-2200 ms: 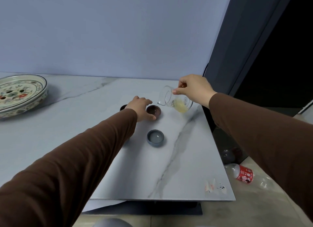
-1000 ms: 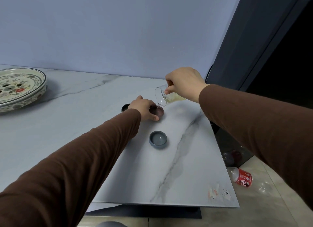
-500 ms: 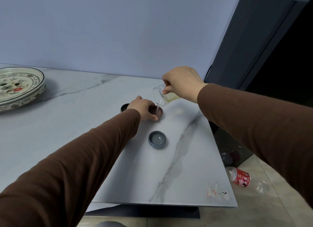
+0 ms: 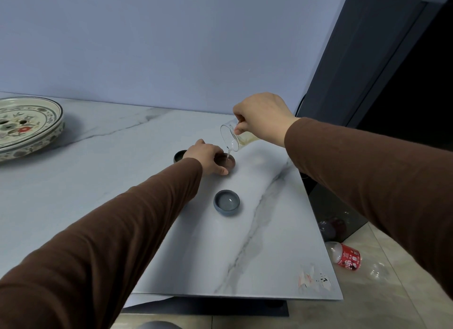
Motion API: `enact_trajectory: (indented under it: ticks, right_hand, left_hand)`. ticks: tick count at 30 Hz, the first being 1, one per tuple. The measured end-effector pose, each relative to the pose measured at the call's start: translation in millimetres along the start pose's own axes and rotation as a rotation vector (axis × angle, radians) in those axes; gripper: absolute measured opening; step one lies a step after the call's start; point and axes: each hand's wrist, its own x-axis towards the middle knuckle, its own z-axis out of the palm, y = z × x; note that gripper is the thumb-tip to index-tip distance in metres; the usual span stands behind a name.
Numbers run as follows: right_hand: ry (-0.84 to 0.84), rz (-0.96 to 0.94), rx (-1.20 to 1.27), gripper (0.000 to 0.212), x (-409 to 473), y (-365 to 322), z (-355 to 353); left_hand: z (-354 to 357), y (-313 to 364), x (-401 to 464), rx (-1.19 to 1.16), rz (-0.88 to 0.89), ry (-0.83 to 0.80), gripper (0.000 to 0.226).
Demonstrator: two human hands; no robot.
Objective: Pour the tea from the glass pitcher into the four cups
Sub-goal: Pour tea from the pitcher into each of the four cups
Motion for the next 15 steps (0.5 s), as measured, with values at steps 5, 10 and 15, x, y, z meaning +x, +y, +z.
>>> enact_trajectory:
  ticks: [5, 10, 15]
  right_hand:
    - [-0.001, -0.007, -0.003, 0.026, -0.2, 0.1, -0.4]
    - [-0.006, -0.017, -0.019, 0.025, 1.2, -1.5, -1.7]
    - [0.005, -0.013, -0.009, 0.027, 0.6, -0.9, 0.1]
  left_hand:
    - [0.1, 0.1, -0.8, -0.005, 0.019, 0.004, 0.067]
    - [-0.4, -0.3, -0.4, -0.008, 0.016, 0.000, 0.069]
    - [1.2, -1.3, 0.6, -0.014, 0.010, 0.002, 0.070]
